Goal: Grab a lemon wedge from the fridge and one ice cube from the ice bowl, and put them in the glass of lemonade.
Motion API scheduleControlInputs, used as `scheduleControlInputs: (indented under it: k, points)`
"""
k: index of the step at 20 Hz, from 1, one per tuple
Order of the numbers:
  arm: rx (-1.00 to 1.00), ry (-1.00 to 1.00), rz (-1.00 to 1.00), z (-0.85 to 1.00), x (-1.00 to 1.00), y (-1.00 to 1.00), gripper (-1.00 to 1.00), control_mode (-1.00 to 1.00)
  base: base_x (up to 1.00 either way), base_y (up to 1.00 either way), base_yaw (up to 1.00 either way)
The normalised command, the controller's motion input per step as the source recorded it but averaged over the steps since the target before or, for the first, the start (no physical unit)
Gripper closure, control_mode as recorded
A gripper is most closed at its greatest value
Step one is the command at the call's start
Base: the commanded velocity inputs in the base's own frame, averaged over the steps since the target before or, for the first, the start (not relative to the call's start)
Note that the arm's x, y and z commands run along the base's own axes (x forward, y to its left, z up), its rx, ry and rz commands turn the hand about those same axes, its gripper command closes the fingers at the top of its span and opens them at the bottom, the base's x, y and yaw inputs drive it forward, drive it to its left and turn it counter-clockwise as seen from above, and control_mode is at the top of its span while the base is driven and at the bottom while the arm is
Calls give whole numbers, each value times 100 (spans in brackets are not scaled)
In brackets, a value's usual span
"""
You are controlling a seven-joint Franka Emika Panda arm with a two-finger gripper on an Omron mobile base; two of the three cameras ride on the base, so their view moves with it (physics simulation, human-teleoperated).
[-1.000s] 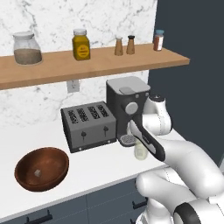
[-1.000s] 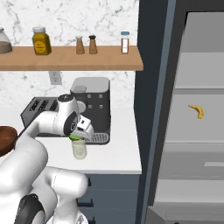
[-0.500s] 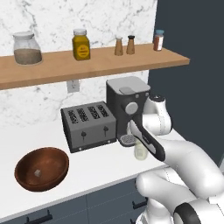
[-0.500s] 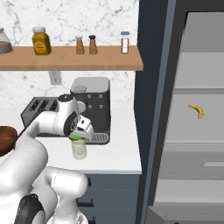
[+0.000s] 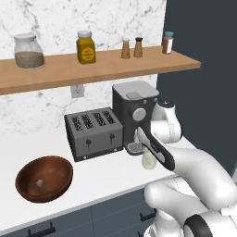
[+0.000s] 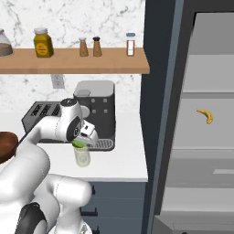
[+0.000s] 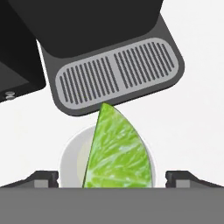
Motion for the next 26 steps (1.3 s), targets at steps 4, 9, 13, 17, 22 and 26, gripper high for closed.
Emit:
scheduleControlInputs:
  k: [4,9,13,17,22,26]
  points:
    - [0,1,0,0,0,0,-100,-100,0,0,0]
    - [0,1,0,5,0,-9,-100,-100,0,0,0]
    - [0,2,0,34,0,-22,-100,-100,0,0,0]
    - [0,4,0,32,0,-16,-100,-100,0,0,0]
    - [1,2,0,43,-5,-6,-100,-100,0,0,0]
    - [3,0,0,30,-9,1,-100,-100,0,0,0]
